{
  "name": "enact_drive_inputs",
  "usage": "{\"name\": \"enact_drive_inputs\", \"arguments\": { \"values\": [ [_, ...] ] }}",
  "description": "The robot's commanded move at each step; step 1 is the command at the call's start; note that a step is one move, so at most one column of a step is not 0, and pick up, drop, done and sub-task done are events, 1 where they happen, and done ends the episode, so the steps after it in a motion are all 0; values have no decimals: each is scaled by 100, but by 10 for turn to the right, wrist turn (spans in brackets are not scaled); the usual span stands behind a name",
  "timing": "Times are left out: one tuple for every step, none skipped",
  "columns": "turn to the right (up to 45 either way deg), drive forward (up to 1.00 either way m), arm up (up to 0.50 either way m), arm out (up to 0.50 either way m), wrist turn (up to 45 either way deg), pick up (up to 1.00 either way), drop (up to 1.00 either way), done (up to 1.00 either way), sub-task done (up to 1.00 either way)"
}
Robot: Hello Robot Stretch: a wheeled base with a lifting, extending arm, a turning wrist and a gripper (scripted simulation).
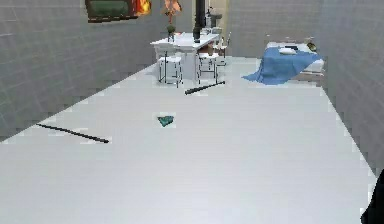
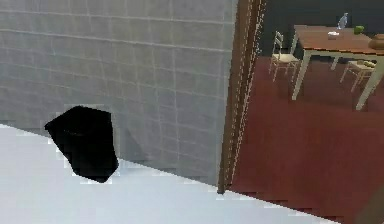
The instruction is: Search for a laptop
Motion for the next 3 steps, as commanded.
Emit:
{"name": "enact_drive_inputs", "arguments": {
  "values": [
    [0, 100, 0, 0, 0, 0, 0, 0, 0],
    [0, 100, 0, 0, 0, 0, 0, 0, 0],
    [30, 0, 0, 0, 0, 0, 0, 0, 0]
  ]
}}
